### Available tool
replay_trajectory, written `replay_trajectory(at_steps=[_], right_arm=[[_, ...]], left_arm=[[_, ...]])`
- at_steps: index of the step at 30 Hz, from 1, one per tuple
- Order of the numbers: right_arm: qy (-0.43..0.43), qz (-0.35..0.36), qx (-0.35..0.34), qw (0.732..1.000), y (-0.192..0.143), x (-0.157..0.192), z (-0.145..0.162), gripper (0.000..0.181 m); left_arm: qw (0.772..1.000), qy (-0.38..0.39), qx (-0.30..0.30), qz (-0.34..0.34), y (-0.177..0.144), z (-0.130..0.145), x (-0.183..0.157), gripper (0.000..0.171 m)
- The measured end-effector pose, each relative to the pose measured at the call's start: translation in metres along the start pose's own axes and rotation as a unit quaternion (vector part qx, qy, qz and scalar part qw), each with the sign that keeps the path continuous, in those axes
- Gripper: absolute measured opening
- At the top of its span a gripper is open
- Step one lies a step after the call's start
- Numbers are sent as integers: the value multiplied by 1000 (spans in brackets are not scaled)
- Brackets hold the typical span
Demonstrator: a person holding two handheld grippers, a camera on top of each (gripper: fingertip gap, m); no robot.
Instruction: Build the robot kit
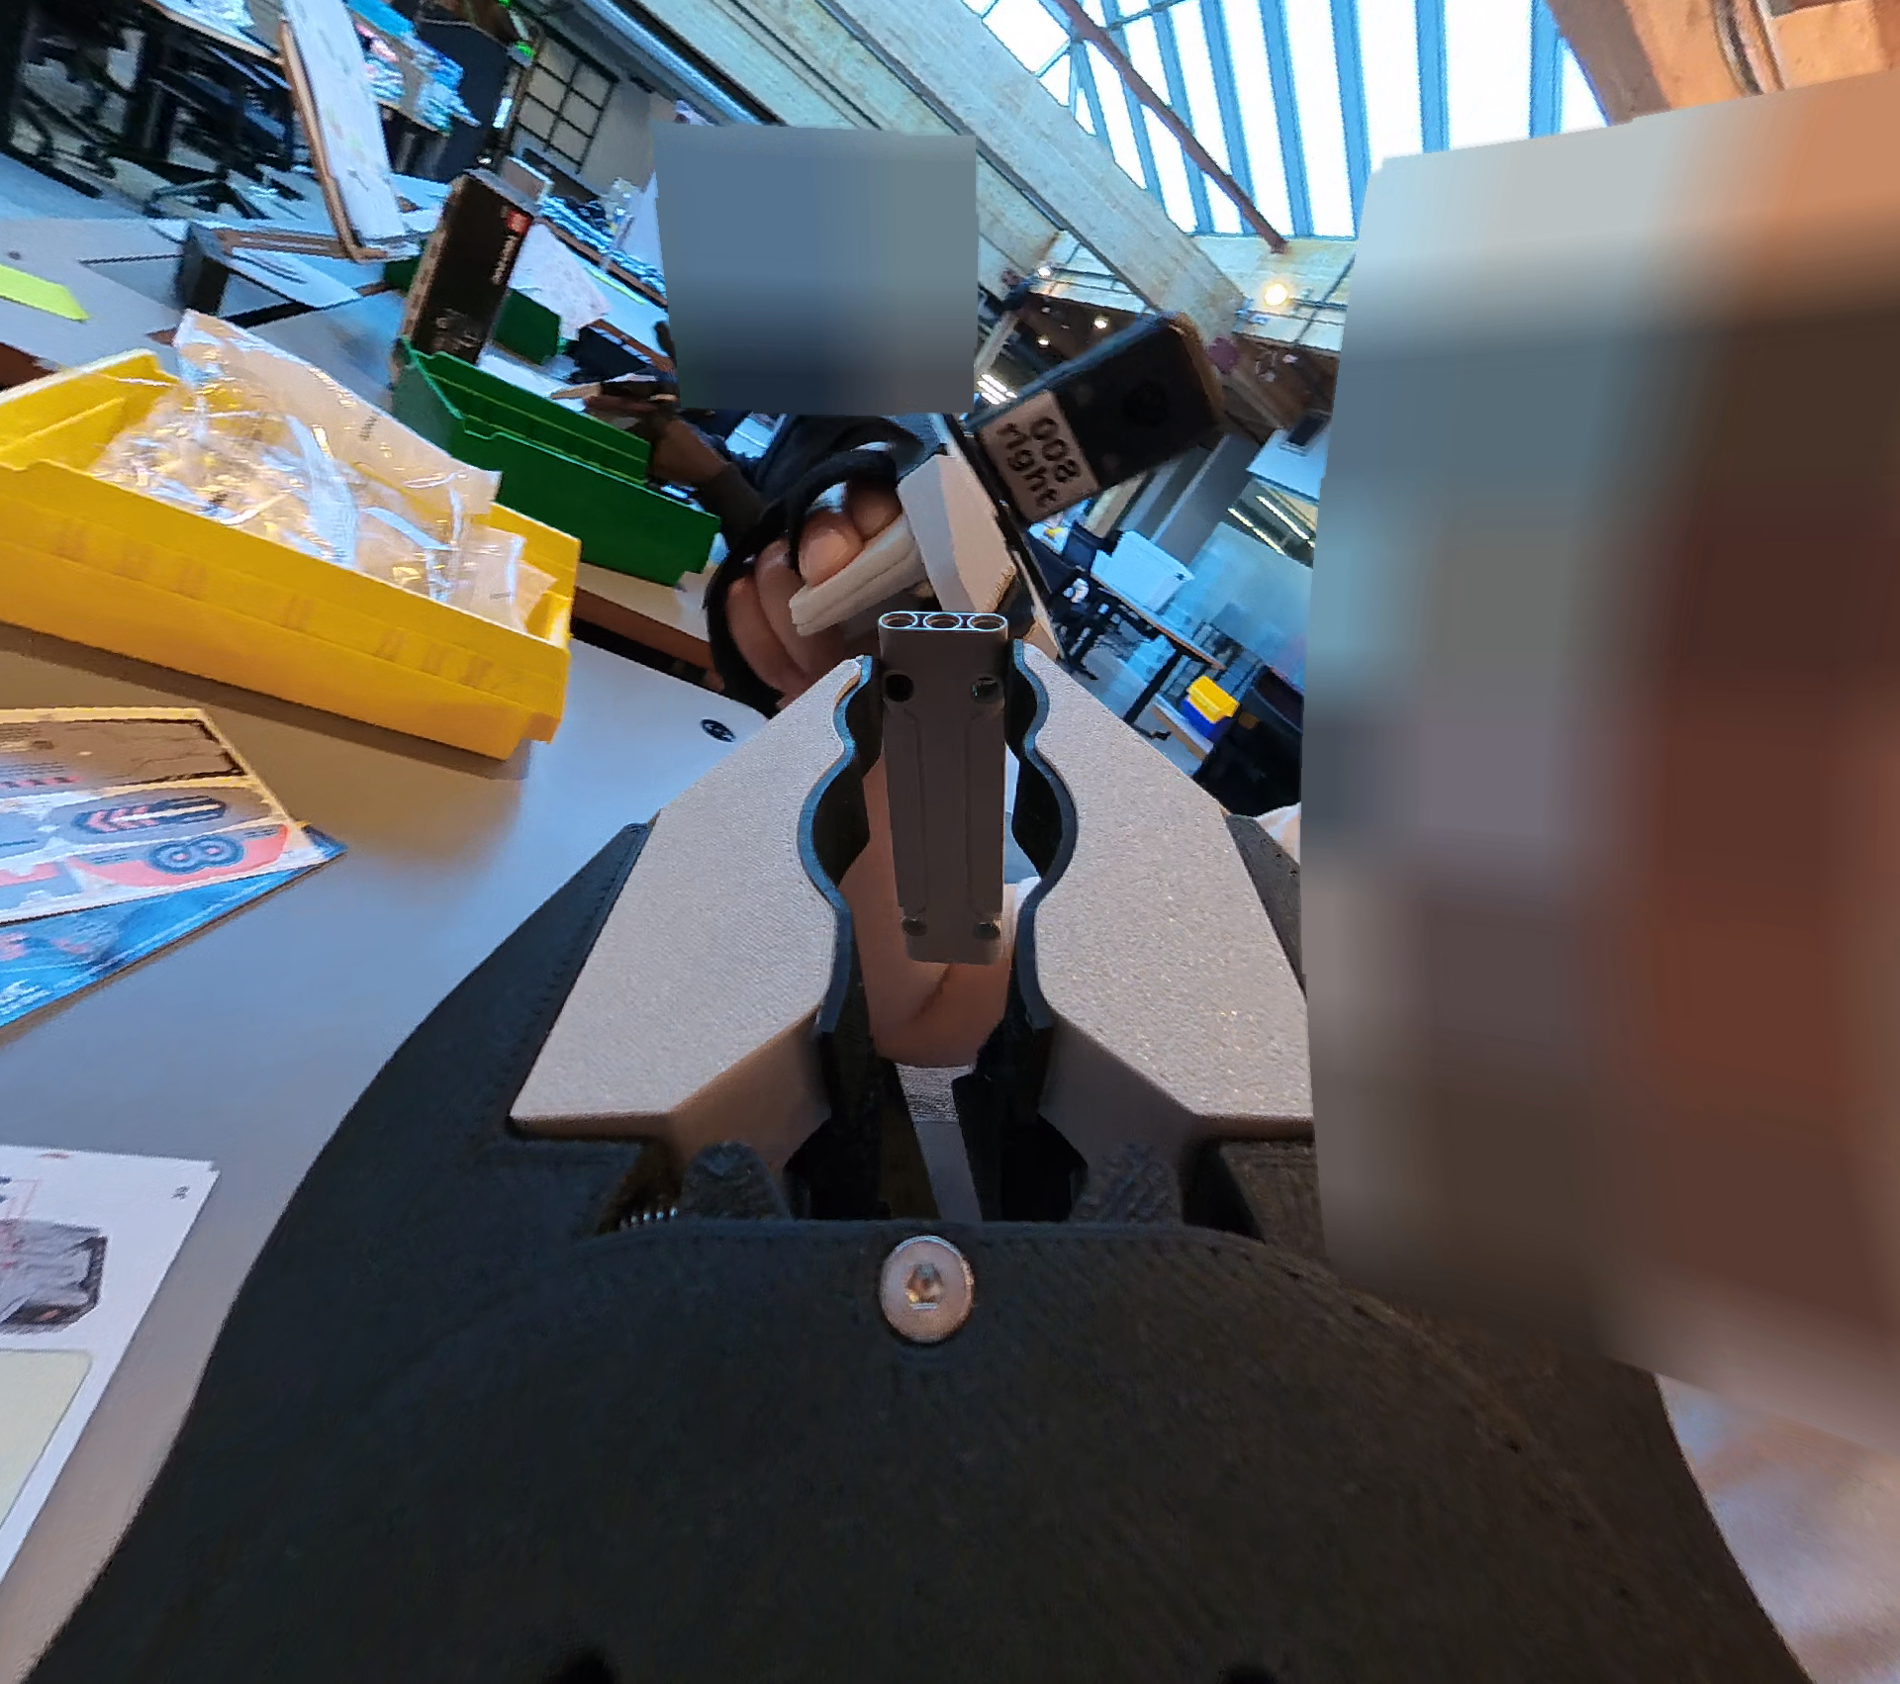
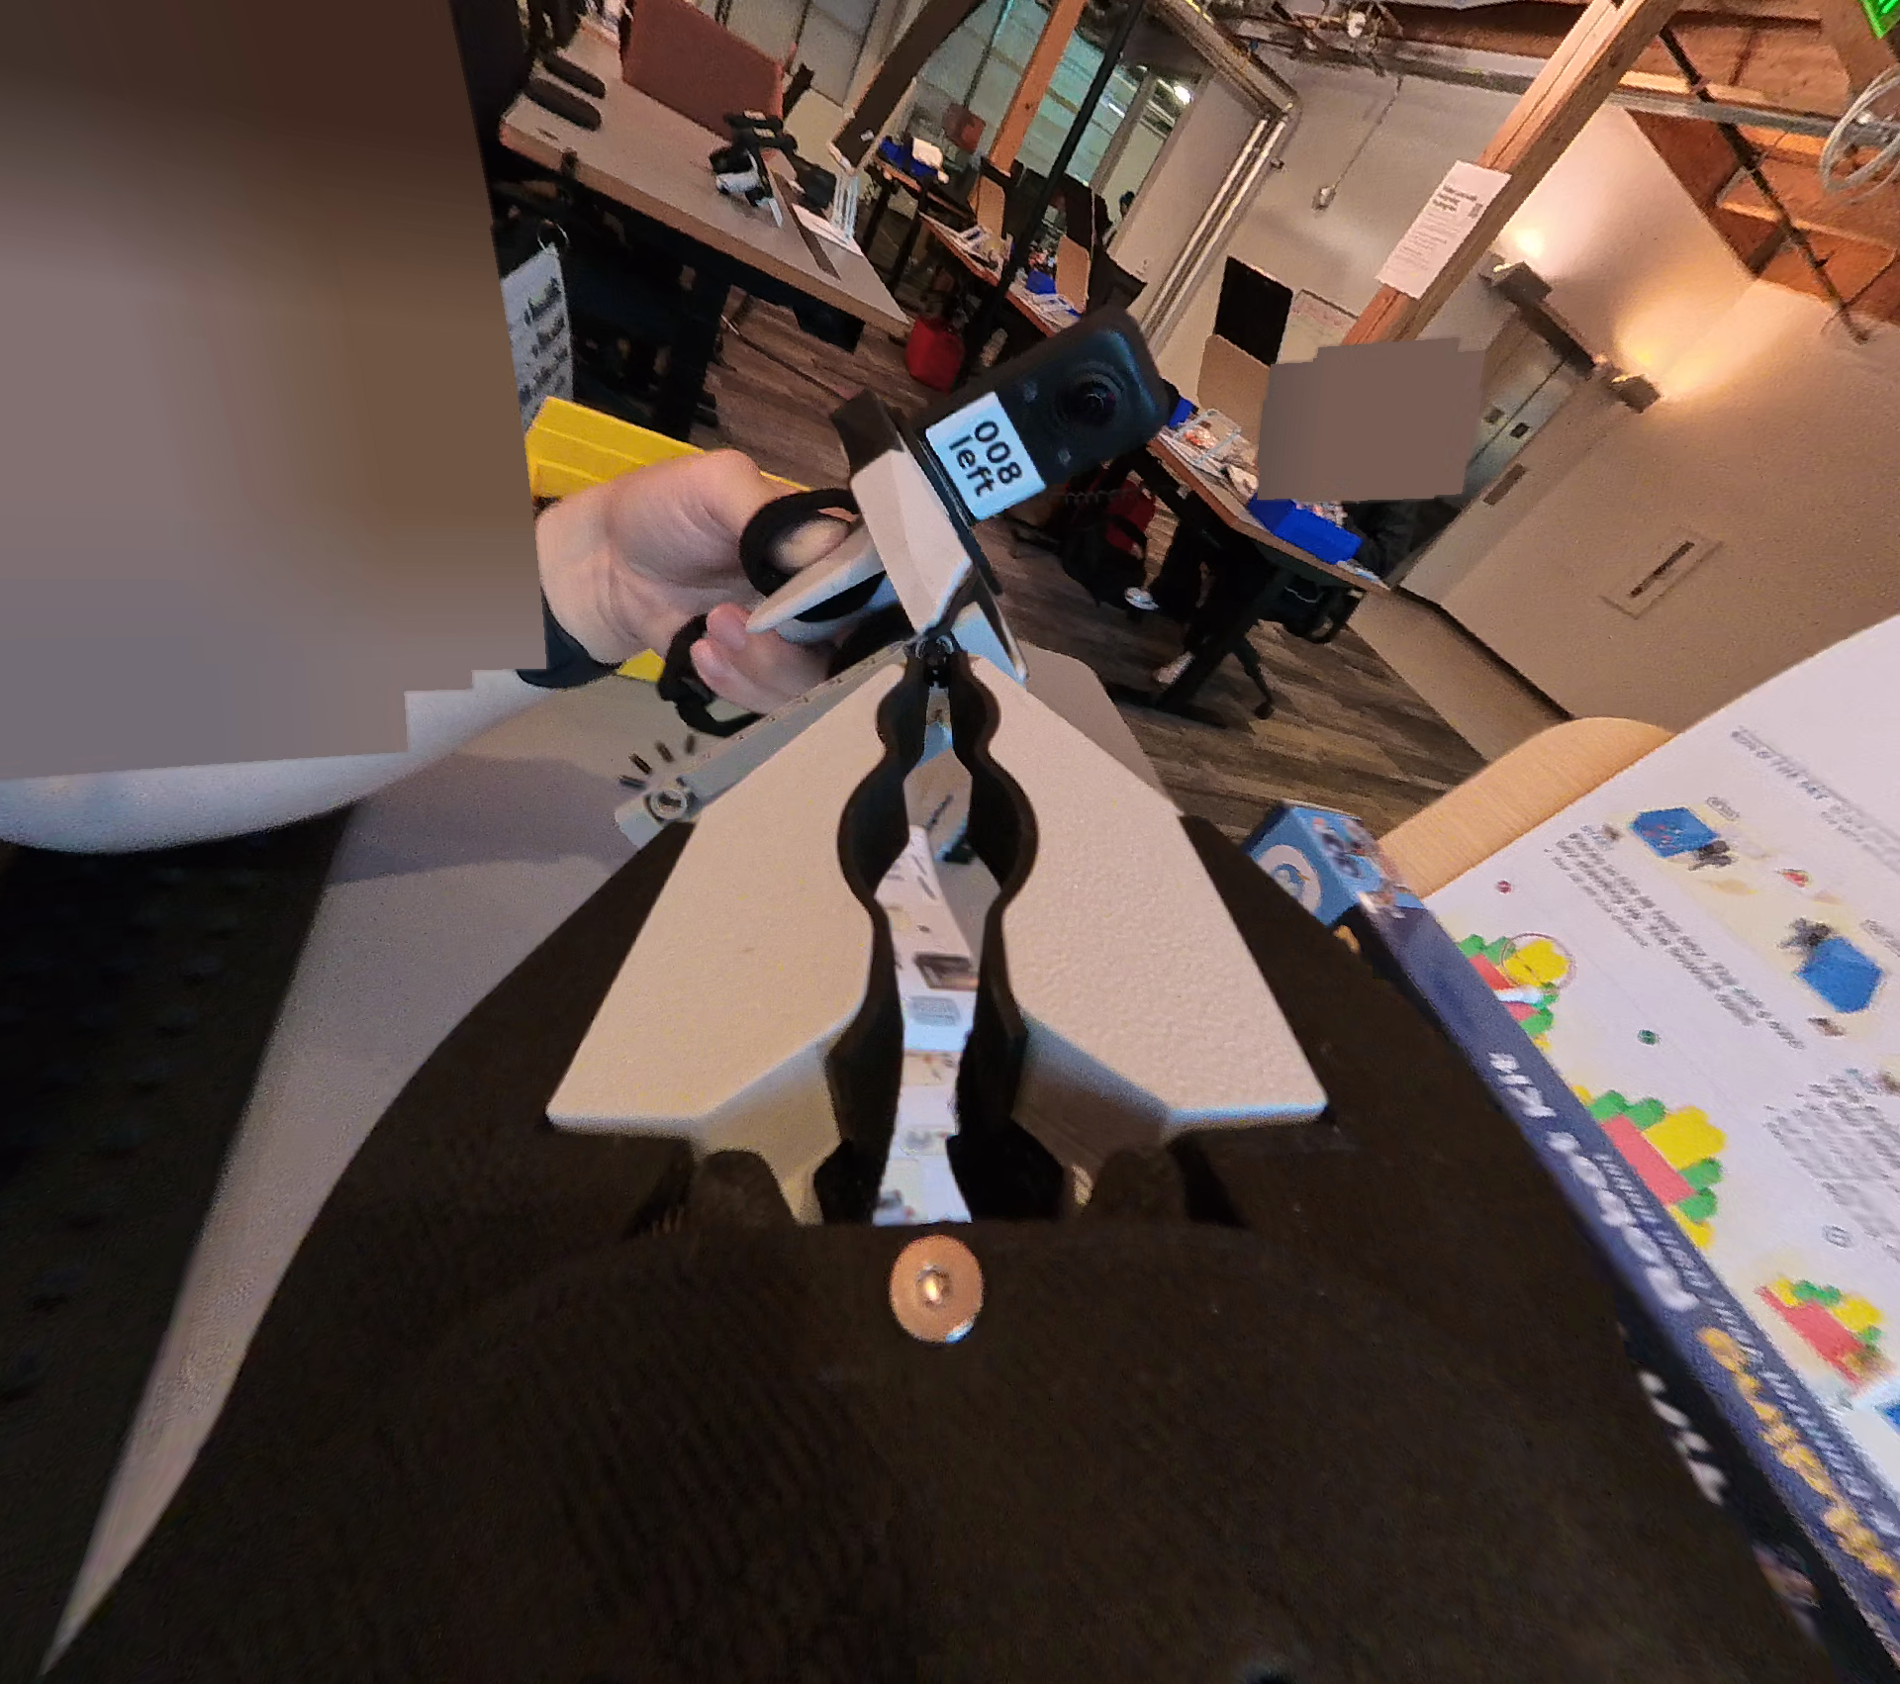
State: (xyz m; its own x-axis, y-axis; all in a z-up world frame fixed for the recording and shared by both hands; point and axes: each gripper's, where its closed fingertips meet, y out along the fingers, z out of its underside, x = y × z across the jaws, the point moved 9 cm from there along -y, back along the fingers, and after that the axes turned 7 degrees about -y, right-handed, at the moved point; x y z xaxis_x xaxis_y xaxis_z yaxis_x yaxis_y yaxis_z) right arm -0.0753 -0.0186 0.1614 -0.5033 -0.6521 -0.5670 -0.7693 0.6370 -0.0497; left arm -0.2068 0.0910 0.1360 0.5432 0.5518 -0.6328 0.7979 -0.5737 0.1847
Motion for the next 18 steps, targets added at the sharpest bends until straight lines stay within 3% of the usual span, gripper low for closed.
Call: replay_trajectory(at_steps=[1,14,18], right_arm=[[-17,7,7,1000,0,1,0,4],[-127,28,47,990,-4,7,4,3],[-72,-3,26,997,-5,3,9,4]], left_arm=[[1000,-2,0,-1,0,0,1,22],[1000,-19,5,-17,5,3,9,22],[1000,-15,14,-17,9,4,9,22]])
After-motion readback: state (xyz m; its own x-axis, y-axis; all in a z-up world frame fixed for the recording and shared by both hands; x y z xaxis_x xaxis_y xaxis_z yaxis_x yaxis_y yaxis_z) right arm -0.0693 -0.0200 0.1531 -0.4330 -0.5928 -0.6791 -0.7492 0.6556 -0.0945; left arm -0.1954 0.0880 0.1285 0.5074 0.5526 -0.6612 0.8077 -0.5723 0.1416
